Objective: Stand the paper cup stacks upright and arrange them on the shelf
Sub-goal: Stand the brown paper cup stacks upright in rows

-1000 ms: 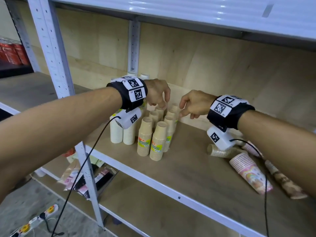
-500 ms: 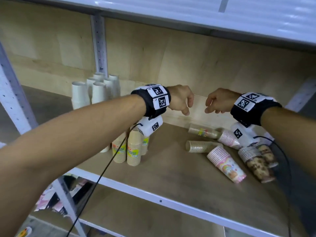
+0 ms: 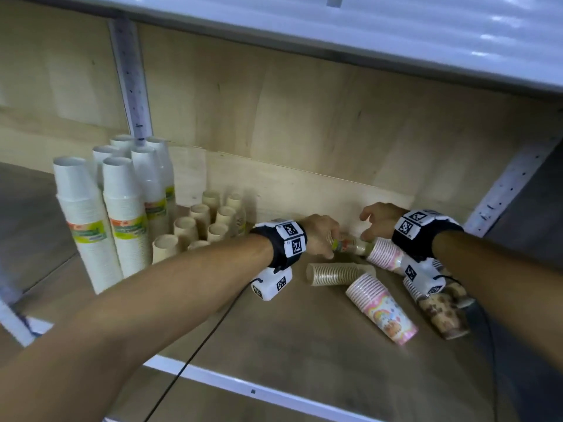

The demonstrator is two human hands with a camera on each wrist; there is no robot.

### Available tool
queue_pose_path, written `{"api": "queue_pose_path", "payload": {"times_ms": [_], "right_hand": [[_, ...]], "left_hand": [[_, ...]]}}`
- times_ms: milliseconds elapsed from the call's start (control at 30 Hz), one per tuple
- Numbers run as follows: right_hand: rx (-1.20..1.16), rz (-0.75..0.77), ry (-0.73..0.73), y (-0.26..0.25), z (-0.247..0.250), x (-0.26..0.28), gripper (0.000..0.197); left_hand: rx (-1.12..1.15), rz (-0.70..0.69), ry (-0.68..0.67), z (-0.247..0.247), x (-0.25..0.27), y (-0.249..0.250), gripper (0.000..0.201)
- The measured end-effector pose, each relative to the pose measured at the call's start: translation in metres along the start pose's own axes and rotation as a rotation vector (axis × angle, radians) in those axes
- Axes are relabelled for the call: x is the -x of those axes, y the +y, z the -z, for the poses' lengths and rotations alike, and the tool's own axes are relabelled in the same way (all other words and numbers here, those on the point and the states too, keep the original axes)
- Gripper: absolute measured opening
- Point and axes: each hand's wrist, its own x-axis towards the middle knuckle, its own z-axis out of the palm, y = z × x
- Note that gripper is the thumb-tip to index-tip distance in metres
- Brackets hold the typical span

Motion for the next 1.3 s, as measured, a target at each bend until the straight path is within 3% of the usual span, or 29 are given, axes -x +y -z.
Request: {"api": "queue_pose_path", "payload": {"times_ms": [200, 633, 1033, 1300], "right_hand": [[-0.013, 0.001, -0.043, 0.010, -0.019, -0.029, 0.071], [0.078, 0.091, -0.070, 0.008, -0.054, -0.067, 0.064], [0.140, 0.133, -0.084, 0.004, -0.069, -0.071, 0.047], [0.161, 0.175, -0.060, 0.003, -0.079, -0.079, 0.052]], "left_hand": [[0.075, 0.033, -0.056, -0.029, -0.022, -0.009, 0.070], [0.063, 0.062, -0.155, -0.056, -0.039, -0.018, 0.077], [-0.047, 0.031, -0.197, -0.064, -0.043, -0.019, 0.069], [-0.047, 0.019, -0.185, -0.064, -0.043, -0.023, 0.062]]}}
